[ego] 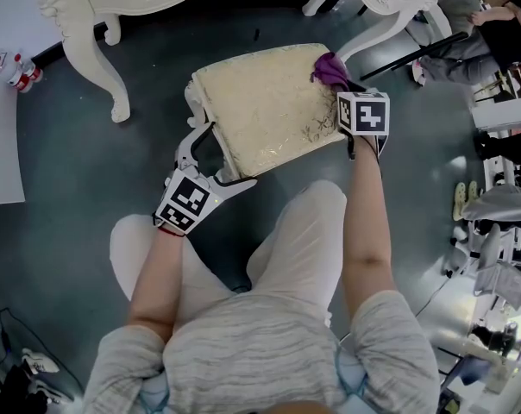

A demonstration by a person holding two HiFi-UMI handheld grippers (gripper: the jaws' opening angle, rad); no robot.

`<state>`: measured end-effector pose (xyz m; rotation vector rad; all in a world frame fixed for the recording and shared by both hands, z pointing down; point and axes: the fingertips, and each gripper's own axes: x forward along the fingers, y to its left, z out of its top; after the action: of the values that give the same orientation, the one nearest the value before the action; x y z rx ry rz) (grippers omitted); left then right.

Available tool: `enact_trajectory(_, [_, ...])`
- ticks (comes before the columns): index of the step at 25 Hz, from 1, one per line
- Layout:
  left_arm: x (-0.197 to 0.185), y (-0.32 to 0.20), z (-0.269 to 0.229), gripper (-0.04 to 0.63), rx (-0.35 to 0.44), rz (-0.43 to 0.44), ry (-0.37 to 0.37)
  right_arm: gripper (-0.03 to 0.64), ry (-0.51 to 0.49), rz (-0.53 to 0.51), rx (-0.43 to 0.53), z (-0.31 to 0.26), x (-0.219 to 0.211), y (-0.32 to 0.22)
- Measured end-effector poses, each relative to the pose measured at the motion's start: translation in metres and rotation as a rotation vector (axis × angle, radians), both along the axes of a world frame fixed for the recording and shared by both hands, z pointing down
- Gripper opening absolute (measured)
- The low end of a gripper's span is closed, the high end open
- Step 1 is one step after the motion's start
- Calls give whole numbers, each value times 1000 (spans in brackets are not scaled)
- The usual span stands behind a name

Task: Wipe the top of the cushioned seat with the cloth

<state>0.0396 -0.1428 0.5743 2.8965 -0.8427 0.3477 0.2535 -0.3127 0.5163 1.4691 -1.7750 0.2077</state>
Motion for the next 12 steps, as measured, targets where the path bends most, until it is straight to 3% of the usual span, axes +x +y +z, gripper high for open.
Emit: enact_trajectory(12, [0, 0, 0, 594, 0, -2, 3, 54, 40, -43, -7, 4, -22, 13])
